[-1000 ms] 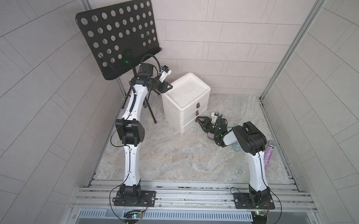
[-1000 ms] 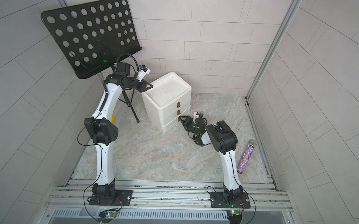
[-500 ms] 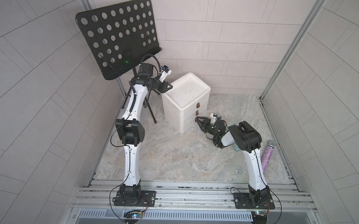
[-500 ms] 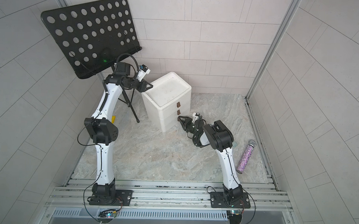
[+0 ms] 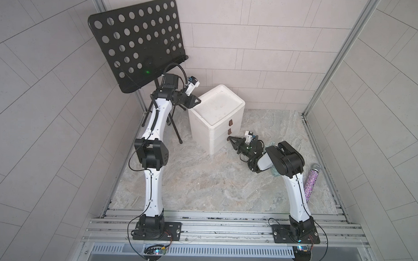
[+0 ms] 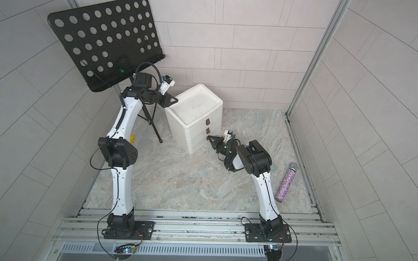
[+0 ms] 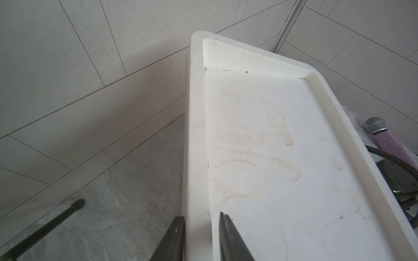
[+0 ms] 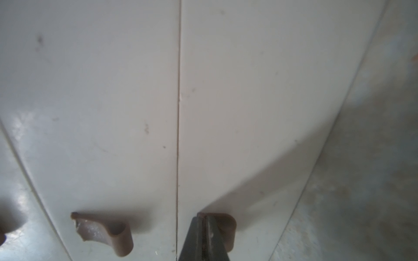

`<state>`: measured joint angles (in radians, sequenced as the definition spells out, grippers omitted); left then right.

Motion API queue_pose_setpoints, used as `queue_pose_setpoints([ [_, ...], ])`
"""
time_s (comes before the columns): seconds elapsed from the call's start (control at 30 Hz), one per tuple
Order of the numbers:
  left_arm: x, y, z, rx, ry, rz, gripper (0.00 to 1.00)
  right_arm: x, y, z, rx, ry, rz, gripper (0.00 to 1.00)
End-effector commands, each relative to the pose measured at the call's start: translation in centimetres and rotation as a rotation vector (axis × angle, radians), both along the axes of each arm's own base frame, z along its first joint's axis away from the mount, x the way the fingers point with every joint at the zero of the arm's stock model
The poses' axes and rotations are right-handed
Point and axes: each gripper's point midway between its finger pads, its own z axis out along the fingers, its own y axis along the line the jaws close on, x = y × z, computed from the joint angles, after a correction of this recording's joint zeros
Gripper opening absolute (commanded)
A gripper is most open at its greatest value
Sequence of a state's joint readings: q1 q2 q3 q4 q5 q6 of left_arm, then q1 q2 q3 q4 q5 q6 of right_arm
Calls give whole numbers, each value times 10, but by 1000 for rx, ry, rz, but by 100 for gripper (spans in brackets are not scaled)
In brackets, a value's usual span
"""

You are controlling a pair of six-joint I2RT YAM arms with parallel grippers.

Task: Place the umbrella in the drawer by color
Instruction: Open the drawer in the storage box.

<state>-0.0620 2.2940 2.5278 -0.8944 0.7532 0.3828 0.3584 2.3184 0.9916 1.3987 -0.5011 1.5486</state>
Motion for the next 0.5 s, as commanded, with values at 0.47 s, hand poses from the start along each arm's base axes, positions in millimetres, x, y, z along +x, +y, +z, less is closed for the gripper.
queue_pose_setpoints([
  [0.47,-18,-22,-53,-3,171,-82,30,-56,-18,6,-114,29,21,0],
])
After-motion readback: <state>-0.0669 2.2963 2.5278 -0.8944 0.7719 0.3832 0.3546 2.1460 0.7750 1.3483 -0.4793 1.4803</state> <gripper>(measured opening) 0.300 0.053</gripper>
